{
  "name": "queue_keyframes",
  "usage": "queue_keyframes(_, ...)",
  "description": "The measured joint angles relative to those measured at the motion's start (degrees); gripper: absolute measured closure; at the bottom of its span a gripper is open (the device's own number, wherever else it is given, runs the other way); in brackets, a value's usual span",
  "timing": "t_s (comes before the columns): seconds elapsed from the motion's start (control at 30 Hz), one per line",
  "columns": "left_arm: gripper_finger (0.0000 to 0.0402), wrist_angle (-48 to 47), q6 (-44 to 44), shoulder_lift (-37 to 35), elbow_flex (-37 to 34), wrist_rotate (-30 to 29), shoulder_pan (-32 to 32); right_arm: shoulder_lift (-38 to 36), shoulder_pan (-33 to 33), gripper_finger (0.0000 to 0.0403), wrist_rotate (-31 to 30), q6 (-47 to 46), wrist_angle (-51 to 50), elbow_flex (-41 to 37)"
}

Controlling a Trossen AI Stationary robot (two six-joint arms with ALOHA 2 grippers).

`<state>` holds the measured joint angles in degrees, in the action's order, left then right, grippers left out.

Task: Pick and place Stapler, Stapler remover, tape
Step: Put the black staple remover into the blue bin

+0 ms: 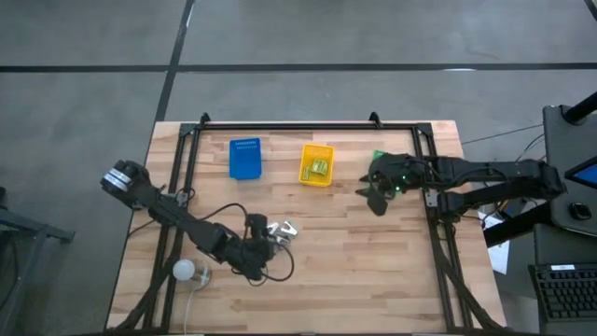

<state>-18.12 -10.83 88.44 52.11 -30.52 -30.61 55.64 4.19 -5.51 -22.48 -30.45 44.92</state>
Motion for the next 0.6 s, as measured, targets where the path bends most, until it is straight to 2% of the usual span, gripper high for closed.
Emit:
queue_keyframes(0.27,0.0163,5.3,2.5,2.9,-3.1,0.9,0.0,1.2,-3.7,0.0198,0.0,0.0,3.2,-0.1)
queue_keyframes(0.6,0.0163,9.5,8.0,8.2,-3.2,0.5,0.5,1.9,-4.1,0.0210,-0.2,-0.4,4.6,-0.1)
